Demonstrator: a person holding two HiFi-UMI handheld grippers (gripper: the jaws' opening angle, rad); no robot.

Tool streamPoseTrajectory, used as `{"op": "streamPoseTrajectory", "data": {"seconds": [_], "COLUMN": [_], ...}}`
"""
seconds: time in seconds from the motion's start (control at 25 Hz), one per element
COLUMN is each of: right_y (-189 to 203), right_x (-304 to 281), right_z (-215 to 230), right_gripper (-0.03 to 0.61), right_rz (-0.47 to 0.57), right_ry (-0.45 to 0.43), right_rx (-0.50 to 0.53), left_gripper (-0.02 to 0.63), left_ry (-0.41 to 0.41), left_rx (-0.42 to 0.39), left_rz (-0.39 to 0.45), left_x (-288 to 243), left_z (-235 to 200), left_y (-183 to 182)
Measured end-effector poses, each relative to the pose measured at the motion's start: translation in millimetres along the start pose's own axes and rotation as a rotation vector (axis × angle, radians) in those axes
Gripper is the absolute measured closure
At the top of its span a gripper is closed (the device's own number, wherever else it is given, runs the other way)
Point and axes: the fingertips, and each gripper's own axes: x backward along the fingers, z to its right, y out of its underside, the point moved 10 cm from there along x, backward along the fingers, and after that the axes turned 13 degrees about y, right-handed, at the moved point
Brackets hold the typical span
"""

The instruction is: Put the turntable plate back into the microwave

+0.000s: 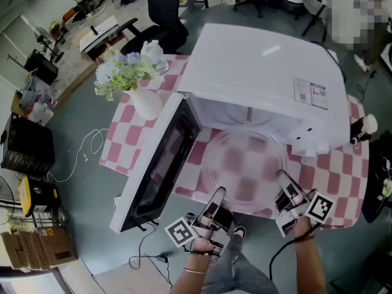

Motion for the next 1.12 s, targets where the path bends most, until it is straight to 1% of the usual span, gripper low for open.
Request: {"op": "streamPoseTrajectory", "data": {"seconds": [0.32, 0.6, 0.84, 1.12], "right_y": [-15, -30, -40, -42], "right_x": [-21, -38, -48, -48], "right_z": [-2, -1, 3, 0], "right_gripper": [0.498, 0.499, 0.499, 0.499], "right_rz": [0.027, 0.096, 0.1, 0.108], "right_ry": [0.014, 0.051, 0.063, 0.087], "right_rx": [0.011, 0.007, 0.016, 0.039], "left_gripper": [0.568, 0.566, 0.565, 0.565], "left_ry": [0.015, 0.027, 0.03, 0.031], "left_rx": [-0.004, -0.016, -0.028, -0.033], "left_rz": [0.037, 0.046, 0.041, 0.057], "left_x": [-16, -39, -52, -60], "left_z": [-8, -19, -25, -29], "left_y": [-9, -17, -21, -24]}}
